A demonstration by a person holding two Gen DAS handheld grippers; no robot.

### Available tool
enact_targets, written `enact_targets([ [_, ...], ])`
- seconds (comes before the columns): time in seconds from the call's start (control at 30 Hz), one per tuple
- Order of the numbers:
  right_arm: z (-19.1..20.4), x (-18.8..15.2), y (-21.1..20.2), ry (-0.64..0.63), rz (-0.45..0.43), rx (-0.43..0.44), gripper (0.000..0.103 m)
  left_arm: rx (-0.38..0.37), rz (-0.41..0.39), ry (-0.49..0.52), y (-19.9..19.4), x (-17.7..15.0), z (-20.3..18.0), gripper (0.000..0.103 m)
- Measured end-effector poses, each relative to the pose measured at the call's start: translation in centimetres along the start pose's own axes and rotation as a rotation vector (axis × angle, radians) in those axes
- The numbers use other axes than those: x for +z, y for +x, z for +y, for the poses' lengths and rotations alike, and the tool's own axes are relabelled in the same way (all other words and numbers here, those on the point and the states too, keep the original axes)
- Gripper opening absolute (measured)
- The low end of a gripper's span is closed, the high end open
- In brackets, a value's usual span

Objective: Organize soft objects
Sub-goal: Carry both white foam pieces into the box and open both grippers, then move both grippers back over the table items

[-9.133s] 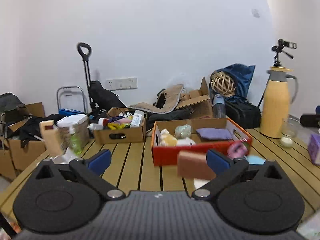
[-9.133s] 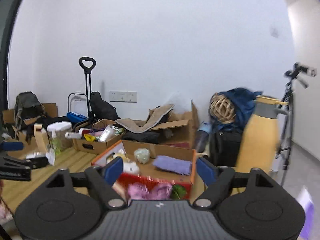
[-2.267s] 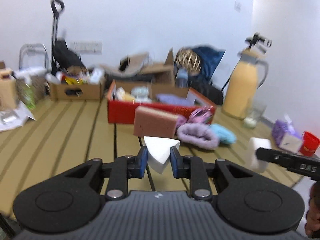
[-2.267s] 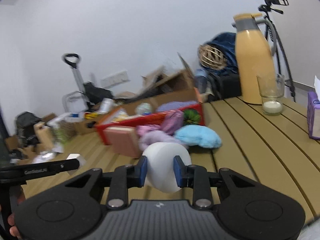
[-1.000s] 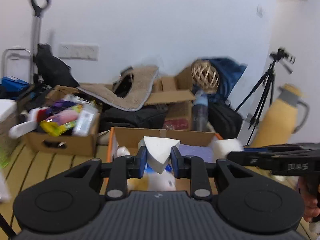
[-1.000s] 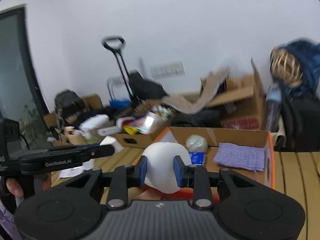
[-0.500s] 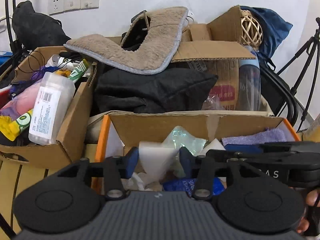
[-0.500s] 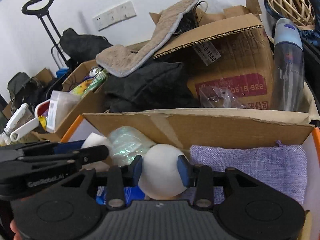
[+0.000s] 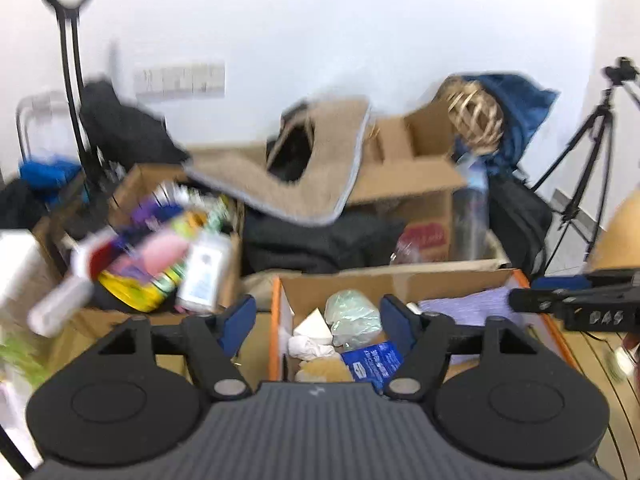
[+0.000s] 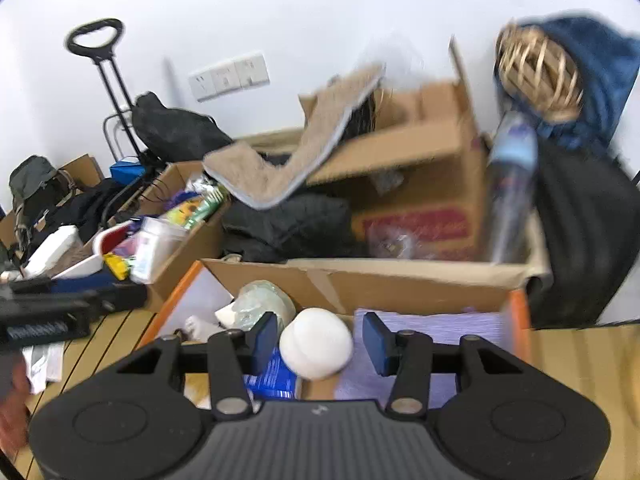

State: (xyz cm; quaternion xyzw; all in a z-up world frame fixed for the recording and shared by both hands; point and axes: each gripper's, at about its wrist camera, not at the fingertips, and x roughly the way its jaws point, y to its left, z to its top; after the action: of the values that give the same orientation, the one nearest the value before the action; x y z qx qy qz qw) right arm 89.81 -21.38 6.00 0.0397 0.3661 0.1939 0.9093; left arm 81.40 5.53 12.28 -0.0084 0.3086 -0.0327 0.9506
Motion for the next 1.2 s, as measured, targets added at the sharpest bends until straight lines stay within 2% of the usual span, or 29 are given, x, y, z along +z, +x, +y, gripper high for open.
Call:
enact_targets([
  [0.17,-0.1,-0.8,-8.8,-0.043,-0.029,-0.074,0.053,0.022,-0.054,0.002,-7.3,0.1,-0.5,0.075],
  [0.3,1.1,-3.4,-14.3,-0.045,-0.074,-0.086,0.053,0.003,-0.12,0.034,-13.4,-2.5,-2.1,0.081],
  [0.43,3.7,-8.6,-19.9,-0.12,-0.177,-0.108,0.056,0.038,-0.246,0.135,-19.9,-9.5,-3.8,0.083],
  [0.57,6.2,-16.4,-25.7,-0.185,-0.318,-0.117,0.065,0.003,-0.355,0.141,-25.8,-17.5,-4.9,0.089],
  [0.6,6.8,-18.6,-27.0,-0.205,-0.348,-0.119,0.067,0.0,-0.382,0.135,-27.2,-19.5,-5.0,0.093],
  [0.7,8.8,-24.7,-30.5,-0.24,-0.424,-0.119,0.074,0.025,-0.422,0.136,-30.5,-24.3,-5.5,0.096],
  [0.87,11.5,-33.8,-34.2,-0.229,-0.489,-0.15,0.082,0.064,-0.463,0.177,-35.6,-30.7,-6.0,0.101],
  [0.9,11.5,-33.8,-34.2,-0.229,-0.489,-0.15,0.088,0.064,-0.477,0.176,-36.6,-31.8,-6.0,0.103],
  [0.93,11.9,-35.8,-34.7,-0.192,-0.503,-0.16,0.09,0.061,-0.487,0.174,-37.3,-32.7,-6.1,0.103],
  [0.97,12.5,-39.2,-35.3,-0.147,-0.518,-0.176,0.091,0.058,-0.488,0.168,-37.8,-33.4,-6.1,0.103],
  [1.0,12.7,-40.7,-35.5,-0.136,-0.517,-0.188,0.092,0.058,-0.484,0.153,-38.2,-34.1,-6.0,0.103],
  [1.1,12.9,-43.2,-35.3,-0.102,-0.459,-0.161,0.092,0.04,-0.465,0.104,-38.4,-35.2,-5.8,0.103],
  [1.2,13.1,-43.7,-34.9,-0.117,-0.441,-0.168,0.092,0.039,-0.442,0.116,-37.5,-35.7,-6.1,0.103],
])
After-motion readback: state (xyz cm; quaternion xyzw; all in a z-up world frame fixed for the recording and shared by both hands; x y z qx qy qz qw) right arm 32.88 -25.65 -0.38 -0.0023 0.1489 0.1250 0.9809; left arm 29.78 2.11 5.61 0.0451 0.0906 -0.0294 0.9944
